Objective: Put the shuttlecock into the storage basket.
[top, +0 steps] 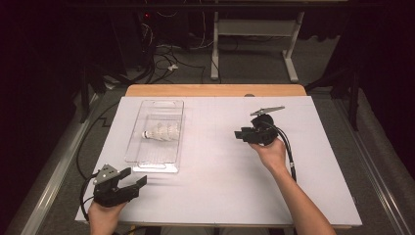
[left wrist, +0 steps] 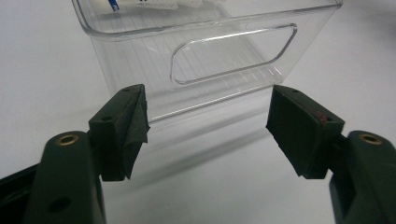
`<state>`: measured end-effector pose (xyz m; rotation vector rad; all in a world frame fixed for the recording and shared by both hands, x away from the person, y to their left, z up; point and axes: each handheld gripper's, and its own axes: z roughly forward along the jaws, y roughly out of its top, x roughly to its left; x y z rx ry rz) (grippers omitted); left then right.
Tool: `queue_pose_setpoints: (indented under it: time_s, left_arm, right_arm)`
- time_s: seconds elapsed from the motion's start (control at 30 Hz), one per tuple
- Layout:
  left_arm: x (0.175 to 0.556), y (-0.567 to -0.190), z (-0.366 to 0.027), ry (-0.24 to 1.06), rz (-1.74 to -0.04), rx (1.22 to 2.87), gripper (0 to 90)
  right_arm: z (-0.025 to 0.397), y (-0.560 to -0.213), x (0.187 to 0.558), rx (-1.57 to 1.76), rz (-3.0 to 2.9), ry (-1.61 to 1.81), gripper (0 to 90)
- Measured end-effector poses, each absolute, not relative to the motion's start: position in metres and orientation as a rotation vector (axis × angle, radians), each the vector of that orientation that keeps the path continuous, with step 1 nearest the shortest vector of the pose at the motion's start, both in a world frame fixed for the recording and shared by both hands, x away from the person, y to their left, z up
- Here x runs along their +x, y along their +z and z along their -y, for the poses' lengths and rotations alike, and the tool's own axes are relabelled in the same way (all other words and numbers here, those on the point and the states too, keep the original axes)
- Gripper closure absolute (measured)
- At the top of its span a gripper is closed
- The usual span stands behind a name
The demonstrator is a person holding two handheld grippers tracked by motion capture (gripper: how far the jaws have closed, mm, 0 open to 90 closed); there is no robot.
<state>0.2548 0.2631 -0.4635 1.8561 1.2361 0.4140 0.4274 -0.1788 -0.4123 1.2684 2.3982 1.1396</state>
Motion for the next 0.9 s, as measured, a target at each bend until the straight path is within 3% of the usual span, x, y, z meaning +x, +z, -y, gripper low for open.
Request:
queue_pose_setpoints:
  time_s: [0.9]
  left_arm:
    - [0.255, -0.463, -0.263, 0.415, -1.236, 1.857, 30.1]
  right_arm:
    - [0.198, -0.415, 0.417, 1.288, -2.369, 1.143, 61.5]
